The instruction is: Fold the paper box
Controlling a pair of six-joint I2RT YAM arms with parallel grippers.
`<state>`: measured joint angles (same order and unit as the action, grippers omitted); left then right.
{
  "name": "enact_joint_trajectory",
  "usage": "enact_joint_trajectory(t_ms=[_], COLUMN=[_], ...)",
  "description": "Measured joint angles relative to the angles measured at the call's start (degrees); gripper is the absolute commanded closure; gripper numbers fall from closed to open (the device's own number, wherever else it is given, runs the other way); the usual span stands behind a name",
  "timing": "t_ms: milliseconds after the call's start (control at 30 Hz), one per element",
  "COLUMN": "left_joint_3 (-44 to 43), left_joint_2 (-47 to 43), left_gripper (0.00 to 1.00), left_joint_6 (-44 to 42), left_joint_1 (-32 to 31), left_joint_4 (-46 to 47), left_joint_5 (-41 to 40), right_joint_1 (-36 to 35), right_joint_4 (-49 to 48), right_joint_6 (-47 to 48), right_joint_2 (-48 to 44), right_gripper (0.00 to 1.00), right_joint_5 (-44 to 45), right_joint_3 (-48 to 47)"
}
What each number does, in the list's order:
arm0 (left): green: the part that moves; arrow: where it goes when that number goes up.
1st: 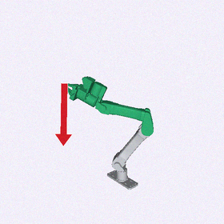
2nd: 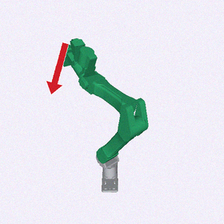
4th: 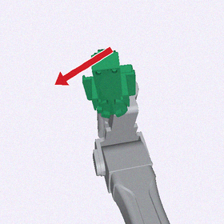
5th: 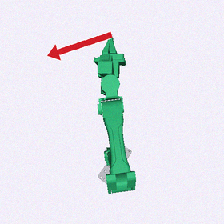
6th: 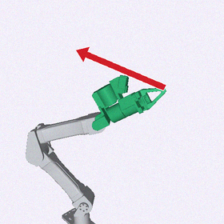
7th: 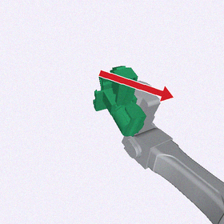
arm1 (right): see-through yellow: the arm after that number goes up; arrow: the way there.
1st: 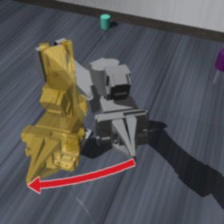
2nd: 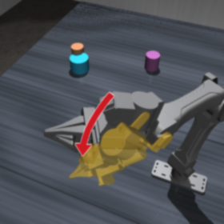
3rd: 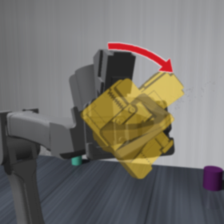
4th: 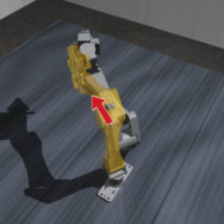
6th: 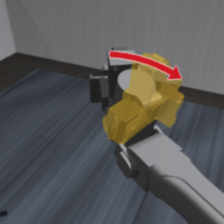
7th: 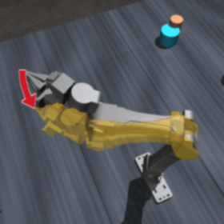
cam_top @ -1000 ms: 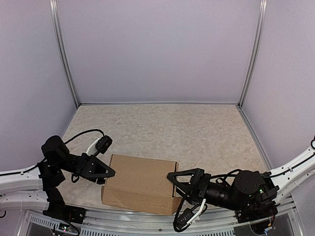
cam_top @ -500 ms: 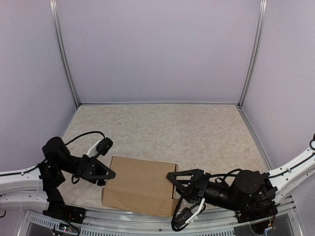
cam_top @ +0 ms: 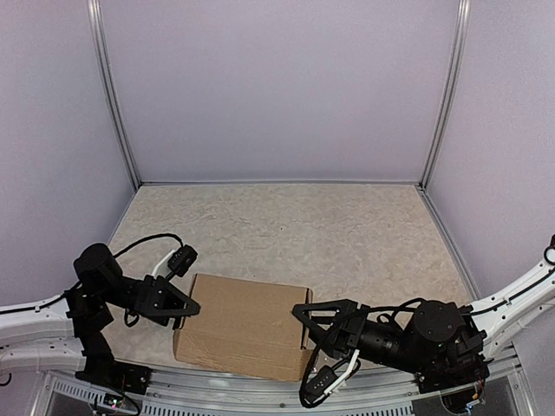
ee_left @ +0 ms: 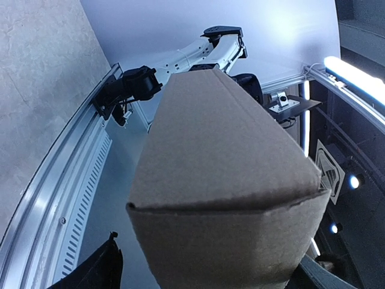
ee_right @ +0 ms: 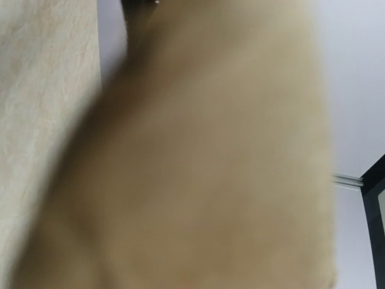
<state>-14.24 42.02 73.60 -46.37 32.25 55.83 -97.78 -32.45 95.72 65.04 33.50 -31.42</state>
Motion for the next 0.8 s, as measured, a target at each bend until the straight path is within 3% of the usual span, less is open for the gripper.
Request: enact_joint_trajectory(t_ms=[67,233,367,533,800], left_joint_3=[0.0,-0.8,-3.2,-7.4,-17.9], left_joint_2=[-1.2,-5.9,-8.8,-9.9,-8.3], left_gripper=[0.02,0.01,0.01,0.01,0.01], left_joint_6=[-0.8,-5.8,-10.8,-17.6,-32.1], left_joint_1=[0.1,1.7,5.2,7.4,7.2], left_joint_4=[-2.1,-10.8,-19.1,-30.2,-49.8], left_joint_5=[-0.6,-2.0,-3.4,-5.2,-14.4], right_joint_1=[0.0,0.0,0.0,1.2,12.5], right_joint_4=[-0.1,0.6,6.9,19.5,36.3], right_joint_6=[-0.6,-3.9,-10.2,-22.9,-49.5], right_joint_2=[0.0,-0.2,-1.1,-2.4,-4.5], right_gripper=[0.53,0.56,0.56,0.55,0.58], right_joint_5=[0.0,0.6,1.4,0.5,-12.0], right_joint_3=[0.0,0.0,-0.9,-4.9,-10.1])
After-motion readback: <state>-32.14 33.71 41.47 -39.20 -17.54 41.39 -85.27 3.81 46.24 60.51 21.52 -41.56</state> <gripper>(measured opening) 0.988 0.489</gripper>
